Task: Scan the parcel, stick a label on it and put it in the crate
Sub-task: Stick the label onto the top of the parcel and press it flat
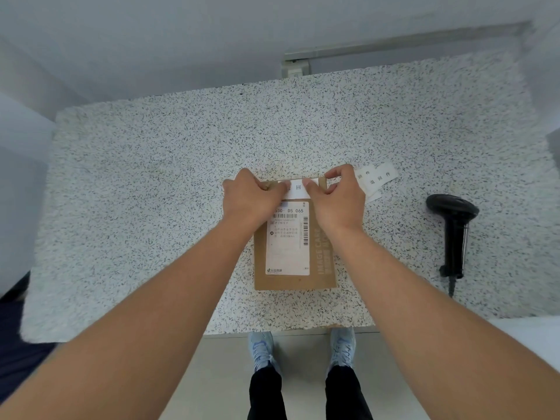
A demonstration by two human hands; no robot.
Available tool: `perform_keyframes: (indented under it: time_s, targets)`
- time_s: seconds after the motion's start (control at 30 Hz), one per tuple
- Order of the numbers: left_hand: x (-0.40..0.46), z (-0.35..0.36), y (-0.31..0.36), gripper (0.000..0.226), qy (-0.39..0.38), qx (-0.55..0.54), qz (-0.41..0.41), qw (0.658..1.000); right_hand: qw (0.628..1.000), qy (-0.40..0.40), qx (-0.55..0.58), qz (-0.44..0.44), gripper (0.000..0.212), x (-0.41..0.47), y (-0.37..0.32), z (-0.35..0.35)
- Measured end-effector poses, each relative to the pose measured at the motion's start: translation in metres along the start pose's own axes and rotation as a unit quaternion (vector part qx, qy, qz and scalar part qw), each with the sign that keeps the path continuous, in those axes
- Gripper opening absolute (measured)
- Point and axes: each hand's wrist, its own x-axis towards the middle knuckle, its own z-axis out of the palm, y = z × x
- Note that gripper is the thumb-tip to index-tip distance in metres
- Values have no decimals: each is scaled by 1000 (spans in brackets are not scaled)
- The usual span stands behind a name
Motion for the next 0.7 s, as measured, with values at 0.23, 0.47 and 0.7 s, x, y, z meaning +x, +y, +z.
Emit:
perform_keyframes:
  time_s: [0.23,0.47,0.7]
  targets:
    - [5,8,-6,45,35,-59,-18,998,1000,-6,23,-5,15,2,8,1]
    - [0,10,-17,33,37,-82,24,996,999,-26,28,-12,15,-1,10,-5]
    - [-11,11,-23,33,42,-90,62,993,999,-42,2,-26,28,-7,13,-8]
